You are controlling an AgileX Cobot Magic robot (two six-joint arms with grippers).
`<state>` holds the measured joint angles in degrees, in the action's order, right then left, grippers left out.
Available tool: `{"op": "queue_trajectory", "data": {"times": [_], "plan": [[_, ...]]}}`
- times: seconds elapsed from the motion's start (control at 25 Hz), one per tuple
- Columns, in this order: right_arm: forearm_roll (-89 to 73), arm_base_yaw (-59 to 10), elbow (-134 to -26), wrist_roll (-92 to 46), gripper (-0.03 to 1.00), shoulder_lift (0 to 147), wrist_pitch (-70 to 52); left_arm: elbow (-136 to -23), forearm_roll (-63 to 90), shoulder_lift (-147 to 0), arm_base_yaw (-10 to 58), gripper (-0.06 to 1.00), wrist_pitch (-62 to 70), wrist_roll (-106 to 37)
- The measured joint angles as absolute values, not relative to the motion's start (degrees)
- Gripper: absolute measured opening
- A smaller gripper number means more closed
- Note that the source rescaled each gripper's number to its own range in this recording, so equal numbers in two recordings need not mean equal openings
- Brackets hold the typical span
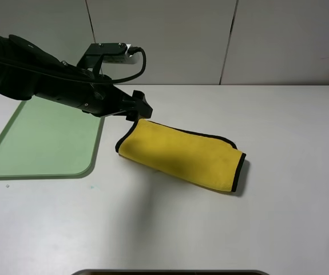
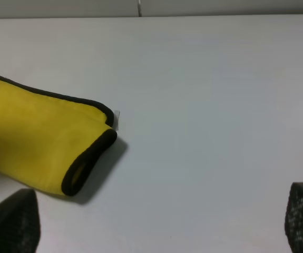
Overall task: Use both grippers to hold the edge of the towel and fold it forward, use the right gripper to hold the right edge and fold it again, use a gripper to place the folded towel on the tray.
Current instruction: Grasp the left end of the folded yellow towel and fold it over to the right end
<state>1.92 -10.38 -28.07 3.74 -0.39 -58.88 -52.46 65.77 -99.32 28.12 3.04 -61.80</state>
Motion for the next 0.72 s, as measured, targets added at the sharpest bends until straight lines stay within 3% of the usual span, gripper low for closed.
{"op": "queue_trajectory", "data": {"times": [0.4,0.72], "plan": [[1.9,-10.4,-28.1,3.7,1.00,-0.4,-58.9,-52.5,64.7,-99.3,28.1,0.97,6.5,-56.3],[1.9,-10.4,-28.1,3.7,1.00,-0.4,-58.9,-52.5,35.3,-99.3,28.1,0.97,9.1,-17.1]]}}
